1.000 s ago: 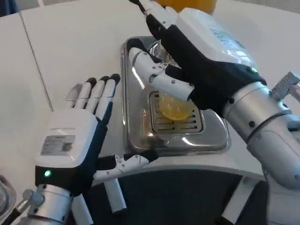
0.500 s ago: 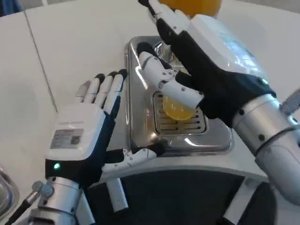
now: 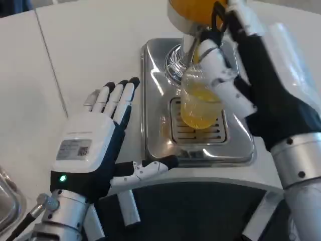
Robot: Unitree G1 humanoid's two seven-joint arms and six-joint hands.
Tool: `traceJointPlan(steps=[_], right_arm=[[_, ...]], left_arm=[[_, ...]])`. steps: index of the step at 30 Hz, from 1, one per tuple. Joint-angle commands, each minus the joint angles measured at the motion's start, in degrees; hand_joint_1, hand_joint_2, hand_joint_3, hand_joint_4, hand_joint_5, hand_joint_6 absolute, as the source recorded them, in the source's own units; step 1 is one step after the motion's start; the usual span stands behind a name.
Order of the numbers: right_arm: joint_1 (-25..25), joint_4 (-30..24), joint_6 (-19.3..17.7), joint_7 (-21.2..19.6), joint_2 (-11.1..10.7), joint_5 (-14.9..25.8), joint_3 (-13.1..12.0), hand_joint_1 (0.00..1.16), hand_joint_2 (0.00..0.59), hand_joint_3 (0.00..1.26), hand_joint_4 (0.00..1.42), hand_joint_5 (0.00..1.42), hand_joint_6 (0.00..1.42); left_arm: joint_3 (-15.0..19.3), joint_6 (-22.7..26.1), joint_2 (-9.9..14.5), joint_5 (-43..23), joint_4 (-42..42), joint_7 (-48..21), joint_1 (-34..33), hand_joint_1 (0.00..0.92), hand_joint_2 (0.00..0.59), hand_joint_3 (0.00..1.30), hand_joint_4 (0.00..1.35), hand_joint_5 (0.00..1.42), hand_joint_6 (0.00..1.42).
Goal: Grasp the cup under the faucet to collect the drink, then remove the cup.
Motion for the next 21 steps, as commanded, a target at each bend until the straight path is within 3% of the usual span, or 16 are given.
traceJointPlan(steps=[1, 5, 10, 12, 15, 18, 21], right_arm=[[2.15, 0.37, -5.24, -7.88, 2.06, 0.97, -0.86, 0.0, 0.586, 0.0, 0.0, 0.0, 0.0], [2.98, 0.99, -7.92, -11.86, 3.63, 3.96, -2.4, 0.0, 0.586, 0.0, 0.0, 0.0, 0.0], [6.31, -0.76, -8.56, -10.31, 3.04, 7.55, -4.05, 0.0, 0.586, 0.0, 0.0, 0.0, 0.0], [11.28, -3.47, -9.56, -8.89, 1.21, 9.39, -5.09, 0.0, 0.586, 0.0, 0.0, 0.0, 0.0], [17.11, -5.98, -12.19, -7.25, -1.95, 12.35, -7.2, 0.17, 0.566, 0.0, 0.0, 0.0, 0.0], [24.26, -7.32, -17.37, -4.7, -6.91, 19.98, -13.26, 0.23, 0.545, 0.0, 0.0, 0.0, 0.0], [29.99, -8.12, -22.62, -3.63, -11.1, 23.92, -19.17, 0.24, 0.531, 0.0, 0.0, 0.0, 0.0]], left_arm=[[-0.62, -0.49, 0.5, -0.14, 0.75, -0.34, -0.06, 0.122, 0.043, 0.0, 0.0, 0.01, 0.04], [-0.66, -0.73, 0.55, -0.2, 0.95, -0.01, 0.14, 0.12, 0.043, 0.0, 0.0, 0.01, 0.04], [-0.84, -1.27, 0.25, -0.84, 1.94, -0.02, -0.77, 0.118, 0.044, 0.0, 0.0, 0.01, 0.04], [-0.92, -1.46, -0.05, -1.33, 2.51, -0.07, -1.52, 0.118, 0.044, 0.0, 0.0, 0.01, 0.04], [-1.21, -1.48, -0.57, -2.04, 3.42, -0.24, -2.86, 0.117, 0.044, 0.0, 0.0, 0.01, 0.04], [-2.41, -1.82, -0.6, -1.59, 4.98, 0.36, -4.96, 0.106, 0.045, 0.0, 0.0, 0.02, 0.05], [-3.36, -2.08, -1.41, -2.08, 7.11, 0.9, -7.1, 0.089, 0.043, 0.0, 0.0, 0.02, 0.06]])
